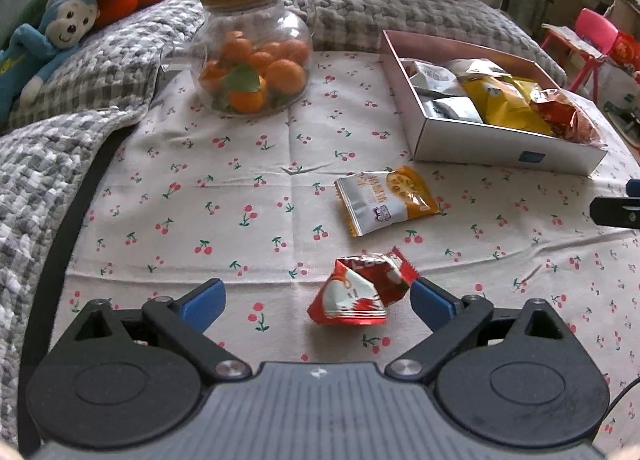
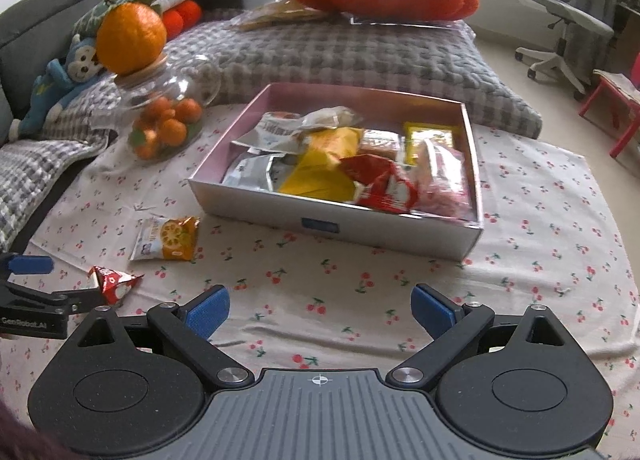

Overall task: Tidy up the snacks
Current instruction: 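Move both grippers back over the remaining red candy and cracker pack, then grasp the red candy wrapper with the left gripper while the right grasps the cracker pack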

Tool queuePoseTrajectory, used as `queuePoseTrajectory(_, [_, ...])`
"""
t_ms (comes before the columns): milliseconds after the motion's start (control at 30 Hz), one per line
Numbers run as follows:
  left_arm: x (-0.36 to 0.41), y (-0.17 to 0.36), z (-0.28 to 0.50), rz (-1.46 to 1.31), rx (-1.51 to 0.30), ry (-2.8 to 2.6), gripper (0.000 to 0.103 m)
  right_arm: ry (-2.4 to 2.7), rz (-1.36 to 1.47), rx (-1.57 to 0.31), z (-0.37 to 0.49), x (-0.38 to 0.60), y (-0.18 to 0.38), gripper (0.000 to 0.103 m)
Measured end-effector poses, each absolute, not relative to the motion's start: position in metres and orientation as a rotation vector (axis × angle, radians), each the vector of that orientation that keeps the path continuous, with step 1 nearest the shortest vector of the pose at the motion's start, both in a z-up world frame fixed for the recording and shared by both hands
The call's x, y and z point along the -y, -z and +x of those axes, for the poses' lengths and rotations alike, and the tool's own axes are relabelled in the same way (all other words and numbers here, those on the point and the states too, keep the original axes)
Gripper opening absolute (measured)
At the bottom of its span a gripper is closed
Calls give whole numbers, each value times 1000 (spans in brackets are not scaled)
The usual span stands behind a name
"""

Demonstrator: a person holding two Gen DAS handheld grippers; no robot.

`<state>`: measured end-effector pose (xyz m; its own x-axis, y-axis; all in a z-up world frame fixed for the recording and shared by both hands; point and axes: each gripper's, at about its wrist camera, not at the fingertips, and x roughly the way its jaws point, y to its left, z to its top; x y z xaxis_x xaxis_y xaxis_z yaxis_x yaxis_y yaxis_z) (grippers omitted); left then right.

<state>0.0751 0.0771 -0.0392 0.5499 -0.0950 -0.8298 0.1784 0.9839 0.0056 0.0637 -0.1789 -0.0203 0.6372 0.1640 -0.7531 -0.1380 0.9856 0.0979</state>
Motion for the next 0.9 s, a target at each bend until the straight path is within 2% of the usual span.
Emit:
queuePoseTrajectory(200, [-74,48,81,39,-1011,192,78,-185,25,-873,70,161,26,99])
queuePoseTrajectory(267, [-73,50,82,42,-1007,187,68,-189,25,-875,72,155,28,99])
queuePoseTrajectory(333, [-71,50,83,43,-1011,179,48,-198,34,-878,75,150,30,99])
queuePoseTrajectory(433, [-74,50,84,42,-1016,161,33,-219,54,-881,79,142,32,99])
queuePoseTrajectory(633, [-86,42,85,25,-999,132,27,-281,76,-862,88,115,37,99])
queuePoseTrajectory(900, [-107,35,87,28,-980,104,26,-374,84,-809,102,78,48,99])
